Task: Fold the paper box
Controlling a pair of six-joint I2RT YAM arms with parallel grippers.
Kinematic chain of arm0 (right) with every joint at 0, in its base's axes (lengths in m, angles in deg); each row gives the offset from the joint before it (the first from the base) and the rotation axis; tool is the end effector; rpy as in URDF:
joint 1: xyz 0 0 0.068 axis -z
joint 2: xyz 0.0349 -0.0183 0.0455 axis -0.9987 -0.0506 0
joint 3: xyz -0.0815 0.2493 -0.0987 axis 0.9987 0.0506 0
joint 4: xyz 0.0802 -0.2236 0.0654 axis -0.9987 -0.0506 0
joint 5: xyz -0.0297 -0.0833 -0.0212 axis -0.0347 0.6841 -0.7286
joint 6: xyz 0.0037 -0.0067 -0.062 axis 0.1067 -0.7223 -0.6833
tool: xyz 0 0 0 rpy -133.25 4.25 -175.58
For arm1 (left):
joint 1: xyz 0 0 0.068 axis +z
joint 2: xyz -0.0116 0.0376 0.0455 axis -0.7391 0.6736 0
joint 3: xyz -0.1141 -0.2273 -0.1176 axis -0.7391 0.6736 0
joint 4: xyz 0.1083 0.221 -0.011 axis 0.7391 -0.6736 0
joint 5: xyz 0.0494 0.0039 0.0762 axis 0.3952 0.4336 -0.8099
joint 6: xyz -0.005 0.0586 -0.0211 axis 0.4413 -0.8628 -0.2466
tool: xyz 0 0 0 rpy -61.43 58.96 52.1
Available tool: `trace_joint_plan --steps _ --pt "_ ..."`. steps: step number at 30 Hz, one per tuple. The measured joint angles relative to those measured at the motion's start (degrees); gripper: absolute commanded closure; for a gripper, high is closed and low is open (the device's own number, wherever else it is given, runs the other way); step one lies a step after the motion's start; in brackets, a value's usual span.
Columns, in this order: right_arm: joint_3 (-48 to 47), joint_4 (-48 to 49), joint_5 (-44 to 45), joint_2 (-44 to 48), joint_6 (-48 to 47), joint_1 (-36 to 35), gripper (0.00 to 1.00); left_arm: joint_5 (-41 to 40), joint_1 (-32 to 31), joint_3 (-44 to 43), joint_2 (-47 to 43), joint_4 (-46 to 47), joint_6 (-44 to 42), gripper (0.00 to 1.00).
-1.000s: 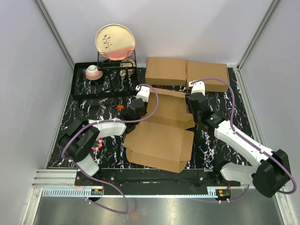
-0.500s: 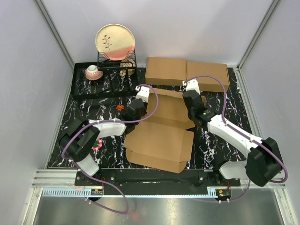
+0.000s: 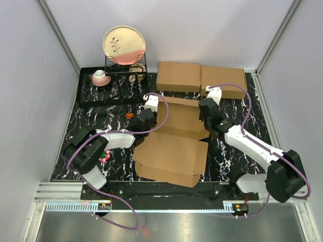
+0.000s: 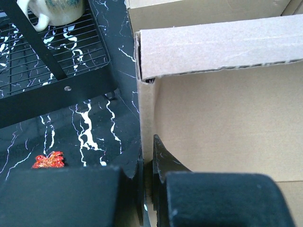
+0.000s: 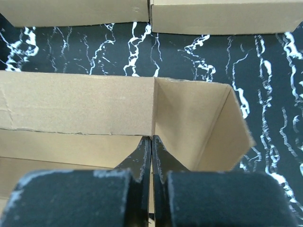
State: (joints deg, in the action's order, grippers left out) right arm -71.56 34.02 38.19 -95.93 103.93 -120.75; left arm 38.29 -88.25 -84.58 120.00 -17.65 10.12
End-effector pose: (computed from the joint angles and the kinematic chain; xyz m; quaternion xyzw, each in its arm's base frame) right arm 0.2451 0.1311 0.2785 0.0079 0.8537 -0.0454 0.5188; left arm 0.2707 -0.2035 0.2041 0.1103 0.7870 -0.0498 0.6050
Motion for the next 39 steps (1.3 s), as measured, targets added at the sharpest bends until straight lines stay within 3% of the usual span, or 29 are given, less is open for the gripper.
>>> trace_joint_plan --steps 1,4,5,6,9,12,19,24,31,39 --pt "0.74 0.79 -0.72 0.5 1.81 0.11 0.98 -0.24 0.0 0.11 0.0 0.13 0.13 1.0" --pt "2.73 2.43 -2.27 2.54 6.27 0.33 0.77 -0.72 -0.09 0.74 -0.04 1.22 0.37 1.0" --pt "2.91 2.36 -2.64 3.06 7.15 0.33 0.62 -0.94 -0.17 0.94 -0.11 1.49 0.37 1.0" --pt "2.93 2.19 -3.13 3.43 7.65 0.33 0.56 -1.07 -0.17 0.96 -0.13 1.53 0.37 1.0" --pt "2.91 1.03 -3.87 4.96 8.09 0.26 0.42 -1.62 -0.28 0.98 -0.13 1.57 0.37 1.0" --pt "2.91 -1.44 -3.74 8.57 7.48 0.26 0.36 -2.12 -0.33 1.05 -0.13 1.62 0.37 1.0" --pt "4.63 -6.47 -1.4 24.98 7.54 0.26 0.36 -4.24 -0.55 1.42 -0.33 1.66 1.53 1.0" --pt "11.43 -10.21 -0.42 31.71 12.83 0.28 0.37 -7.17 -0.59 2.91 -1.38 1.99 4.02 1.0" --pt "20.35 -12.81 -5.18 29.73 22.08 0.26 0.38 -9.49 -0.66 4.33 -1.77 3.69 5.92 1.0" --pt "21.75 -5.97 -8.76 22.29 24.22 0.26 0.38 -10.12 -1.36 4.5 -1.75 4.07 5.86 1.0"
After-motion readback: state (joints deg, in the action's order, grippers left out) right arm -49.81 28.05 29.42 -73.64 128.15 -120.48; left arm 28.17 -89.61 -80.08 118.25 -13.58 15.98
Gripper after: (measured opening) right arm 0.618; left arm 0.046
